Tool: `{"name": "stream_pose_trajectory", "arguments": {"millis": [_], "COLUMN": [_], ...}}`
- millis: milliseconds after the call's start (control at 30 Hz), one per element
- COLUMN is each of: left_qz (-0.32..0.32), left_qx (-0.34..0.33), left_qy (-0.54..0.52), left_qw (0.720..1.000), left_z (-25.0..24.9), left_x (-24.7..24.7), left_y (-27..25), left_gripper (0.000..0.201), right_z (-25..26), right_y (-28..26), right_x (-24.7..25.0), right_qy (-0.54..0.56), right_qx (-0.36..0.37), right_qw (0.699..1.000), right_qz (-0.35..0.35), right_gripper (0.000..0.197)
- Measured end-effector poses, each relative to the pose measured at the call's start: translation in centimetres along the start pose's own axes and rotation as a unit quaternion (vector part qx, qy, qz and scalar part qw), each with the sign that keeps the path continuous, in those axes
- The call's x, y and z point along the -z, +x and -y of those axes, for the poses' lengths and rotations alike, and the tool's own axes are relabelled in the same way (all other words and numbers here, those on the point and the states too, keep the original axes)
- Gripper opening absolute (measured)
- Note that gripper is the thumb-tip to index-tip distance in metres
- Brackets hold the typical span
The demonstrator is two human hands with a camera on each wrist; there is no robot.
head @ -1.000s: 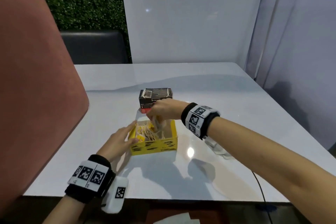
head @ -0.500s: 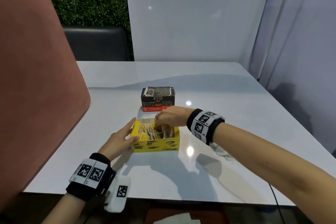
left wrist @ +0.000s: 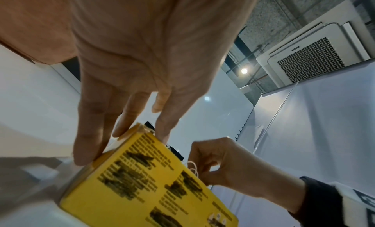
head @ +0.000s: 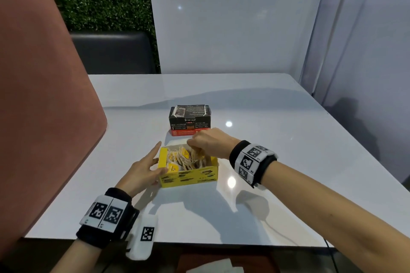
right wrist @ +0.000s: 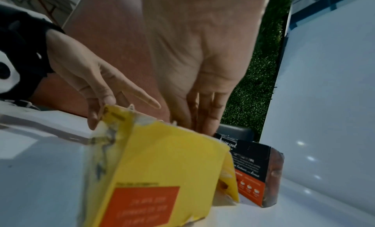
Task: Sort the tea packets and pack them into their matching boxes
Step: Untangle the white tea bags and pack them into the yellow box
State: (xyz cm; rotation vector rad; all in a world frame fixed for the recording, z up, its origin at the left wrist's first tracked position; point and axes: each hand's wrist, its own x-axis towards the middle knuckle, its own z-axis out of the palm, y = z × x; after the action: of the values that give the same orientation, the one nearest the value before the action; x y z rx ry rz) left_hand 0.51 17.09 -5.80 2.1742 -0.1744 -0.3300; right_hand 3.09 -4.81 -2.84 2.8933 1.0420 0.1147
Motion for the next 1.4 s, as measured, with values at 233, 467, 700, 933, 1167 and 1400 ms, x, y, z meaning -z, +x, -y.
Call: {"name": "stream_pose_trajectory", "arguments": {"millis": [233, 467, 700, 933, 1167, 1400], "left_qz": [0.009, 0.027, -0.111, 0.154, 0.181, 0.128], "left_qx": [0.000, 0.010, -0.135, -0.144, -0.020, -0.029], "left_qy": [-0.022, -0.011, 0.169, 0.032, -0.129, -0.263], "left_qw": [1.000, 1.000, 0.970, 0.977, 0.975, 0.956], "left_z": [0.1, -0.1, -5.4, -9.8, -9.7, -10.1], "left_x": [0.0, 0.4, -1.3, -9.1, -13.8, -14.4], "left_y": [0.1, 0.2, -2.5, -2.1, -1.4, -1.4], "left_gripper": [0.054, 0.055, 0.050, 0.037, 0.067, 0.029], "right_z": [1.2, -0.1, -8.1, -7.6, -6.9, -3.2], "right_y": [-0.1, -3.0, -10.1, -11.4, -13.4, -14.1], "right_x": [-1.3, 0.5, -1.4, -3.5, -1.2, 1.0], "right_qy": [-0.002, 0.177, 0.163, 0.057, 0.091, 0.509], "right_qx": [-0.034, -0.088, -0.306, -0.304, -0.364, -0.302], "right_qw": [0.998, 0.975, 0.938, 0.943, 0.924, 0.796], "right_qz": [0.057, -0.104, 0.018, 0.123, -0.070, -0.126], "right_gripper": [0.019, 0.012, 0.022, 0.023, 0.018, 0.013]}}
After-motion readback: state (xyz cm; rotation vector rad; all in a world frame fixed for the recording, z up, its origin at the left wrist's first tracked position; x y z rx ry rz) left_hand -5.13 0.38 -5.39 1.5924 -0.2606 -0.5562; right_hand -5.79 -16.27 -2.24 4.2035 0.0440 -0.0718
